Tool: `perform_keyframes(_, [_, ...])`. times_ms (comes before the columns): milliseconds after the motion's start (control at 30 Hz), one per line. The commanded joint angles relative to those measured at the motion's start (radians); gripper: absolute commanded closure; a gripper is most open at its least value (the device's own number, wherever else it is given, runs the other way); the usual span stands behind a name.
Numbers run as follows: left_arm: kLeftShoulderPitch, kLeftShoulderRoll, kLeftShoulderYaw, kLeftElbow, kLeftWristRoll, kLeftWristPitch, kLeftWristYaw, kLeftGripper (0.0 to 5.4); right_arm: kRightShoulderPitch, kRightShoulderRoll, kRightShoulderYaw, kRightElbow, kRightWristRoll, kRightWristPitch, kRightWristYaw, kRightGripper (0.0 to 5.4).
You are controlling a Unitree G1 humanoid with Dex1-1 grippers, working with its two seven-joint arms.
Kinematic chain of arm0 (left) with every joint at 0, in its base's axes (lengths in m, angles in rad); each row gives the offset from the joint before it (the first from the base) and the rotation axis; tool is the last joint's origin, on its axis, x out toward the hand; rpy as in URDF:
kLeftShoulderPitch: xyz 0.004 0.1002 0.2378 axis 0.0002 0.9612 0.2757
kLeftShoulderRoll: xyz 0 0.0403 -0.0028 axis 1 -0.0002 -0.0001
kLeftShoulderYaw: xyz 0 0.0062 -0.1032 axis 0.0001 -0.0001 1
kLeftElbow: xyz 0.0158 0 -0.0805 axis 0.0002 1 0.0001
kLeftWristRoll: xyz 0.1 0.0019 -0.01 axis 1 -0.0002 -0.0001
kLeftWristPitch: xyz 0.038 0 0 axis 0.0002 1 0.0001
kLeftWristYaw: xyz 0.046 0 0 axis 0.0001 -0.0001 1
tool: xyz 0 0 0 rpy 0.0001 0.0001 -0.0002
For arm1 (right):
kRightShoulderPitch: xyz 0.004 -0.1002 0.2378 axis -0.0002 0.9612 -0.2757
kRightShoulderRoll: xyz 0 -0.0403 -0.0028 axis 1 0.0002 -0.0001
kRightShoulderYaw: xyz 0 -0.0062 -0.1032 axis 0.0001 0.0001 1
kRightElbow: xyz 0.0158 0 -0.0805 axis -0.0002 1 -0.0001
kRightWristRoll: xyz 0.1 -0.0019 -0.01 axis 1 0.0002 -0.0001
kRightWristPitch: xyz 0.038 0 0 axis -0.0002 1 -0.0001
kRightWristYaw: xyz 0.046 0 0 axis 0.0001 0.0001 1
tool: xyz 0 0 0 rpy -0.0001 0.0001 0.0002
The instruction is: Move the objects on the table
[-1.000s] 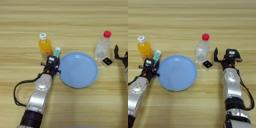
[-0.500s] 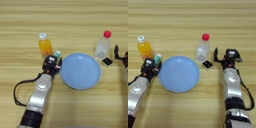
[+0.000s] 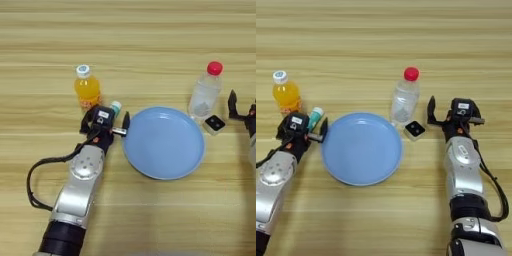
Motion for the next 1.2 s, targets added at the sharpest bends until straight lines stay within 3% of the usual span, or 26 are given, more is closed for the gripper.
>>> perform_keyframes(33, [0.030, 0.000, -0.014, -0.071, 0.001, 0.042, -0.009, 0.16, -0.028, -0.013, 0.000, 0.016, -0.006, -0.007, -0.003, 0.00])
perform_keyframes(233, [0.077, -0.008, -0.045, -0.146, -0.007, 0.088, -0.023, 0.01, -0.033, -0.014, 0.000, 0.026, -0.007, -0.012, -0.002, 0.00])
perform_keyframes(533, [0.121, -0.006, -0.059, -0.146, -0.011, 0.108, -0.032, 0.01, -0.035, -0.012, 0.001, 0.029, -0.009, -0.014, -0.005, 0.00])
perform_keyframes(1200, [0.122, 0.007, 0.050, -0.152, 0.019, 0.153, 0.065, 0.01, -0.047, -0.008, 0.001, 0.056, -0.017, -0.032, -0.009, 0.00])
